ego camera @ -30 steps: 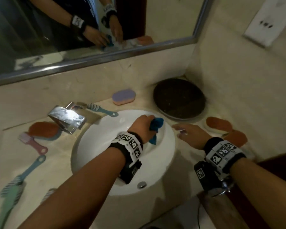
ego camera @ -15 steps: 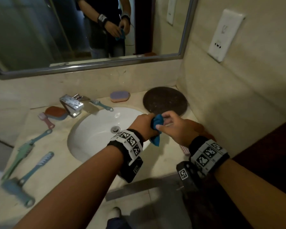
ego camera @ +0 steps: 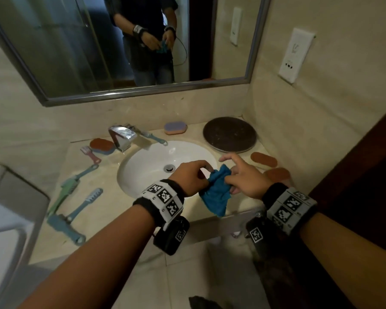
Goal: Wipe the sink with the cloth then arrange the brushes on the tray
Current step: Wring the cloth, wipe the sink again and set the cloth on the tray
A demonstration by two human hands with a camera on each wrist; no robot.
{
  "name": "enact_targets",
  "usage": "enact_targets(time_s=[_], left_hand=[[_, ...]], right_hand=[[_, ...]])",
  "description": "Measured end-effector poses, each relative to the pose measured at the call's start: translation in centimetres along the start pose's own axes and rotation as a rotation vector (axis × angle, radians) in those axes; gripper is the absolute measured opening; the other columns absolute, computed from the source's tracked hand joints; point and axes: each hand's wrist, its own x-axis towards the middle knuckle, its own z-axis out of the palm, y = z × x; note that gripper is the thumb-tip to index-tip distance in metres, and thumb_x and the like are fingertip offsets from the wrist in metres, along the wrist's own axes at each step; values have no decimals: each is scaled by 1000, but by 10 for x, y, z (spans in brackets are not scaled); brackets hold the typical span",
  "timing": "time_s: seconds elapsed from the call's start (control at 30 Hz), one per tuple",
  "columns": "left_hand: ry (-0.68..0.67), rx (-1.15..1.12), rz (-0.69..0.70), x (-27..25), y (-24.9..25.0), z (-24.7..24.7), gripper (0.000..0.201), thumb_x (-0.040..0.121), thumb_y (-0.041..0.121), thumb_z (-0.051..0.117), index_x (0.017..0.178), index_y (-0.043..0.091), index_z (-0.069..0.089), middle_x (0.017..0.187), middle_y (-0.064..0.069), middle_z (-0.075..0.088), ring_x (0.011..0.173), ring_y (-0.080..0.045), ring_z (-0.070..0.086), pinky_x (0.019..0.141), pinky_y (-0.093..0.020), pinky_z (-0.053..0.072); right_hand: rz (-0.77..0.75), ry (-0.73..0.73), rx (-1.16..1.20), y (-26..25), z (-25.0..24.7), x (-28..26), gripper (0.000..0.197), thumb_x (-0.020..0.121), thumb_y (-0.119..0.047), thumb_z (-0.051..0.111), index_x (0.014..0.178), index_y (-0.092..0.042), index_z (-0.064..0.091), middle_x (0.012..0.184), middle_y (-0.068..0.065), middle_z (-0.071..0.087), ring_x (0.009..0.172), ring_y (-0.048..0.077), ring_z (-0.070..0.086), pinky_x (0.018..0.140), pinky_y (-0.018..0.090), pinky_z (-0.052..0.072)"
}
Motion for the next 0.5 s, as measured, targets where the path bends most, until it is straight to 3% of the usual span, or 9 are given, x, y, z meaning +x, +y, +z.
enact_targets(time_s=[0.07,0.13,0.2,0.27,0.37,0.43,0.5], left_hand=[[5,-20,25,-19,-9,0,27,85,11,59,109,21,59,85,0,66,77,-12,60,75,-22,45],[20,-85,54,-36,-18,4,22,86,10,54,103,24,57,88,-3,66,79,-20,63,76,-29,51],[4,-179,74,-53,-20,9,20,89,9,50,99,26,53,90,-6,62,80,-25,64,77,-36,56],[-18,-241,90,-68,-17,16,21,90,7,47,100,26,50,87,-3,58,76,-24,62,79,-40,57],[-25,-247,111,-83,-9,24,23,89,5,48,101,25,47,87,-2,56,76,-21,58,82,-42,55],[-10,-255,110,-89,-3,26,23,89,5,49,101,24,46,88,-1,57,74,-18,57,78,-38,54],[30,-235,104,-94,2,28,22,89,6,49,101,23,46,89,-2,59,69,-12,54,68,-27,50]], right_hand=[[39,-49,-46,-1,14,-17,44,84,-2,47,115,-33,48,88,11,61,63,22,61,66,33,55],[84,-93,-52,3,25,-34,30,84,-3,47,101,-25,57,93,13,61,68,24,64,67,37,55],[106,-147,-94,10,32,-51,13,84,-10,53,89,-21,58,90,12,61,75,24,63,68,36,53],[87,-201,-244,15,37,-66,4,83,-25,60,81,-24,57,82,3,60,75,18,58,68,31,47],[-8,-186,-363,18,42,-80,18,80,-33,68,74,-19,58,73,-1,55,71,14,52,68,28,40],[-51,-137,-410,15,43,-86,26,78,-38,70,89,-17,61,89,3,53,80,15,52,76,28,43],[-30,-56,-400,9,43,-92,41,73,-42,73,104,-24,54,104,2,47,91,14,50,84,29,44]])
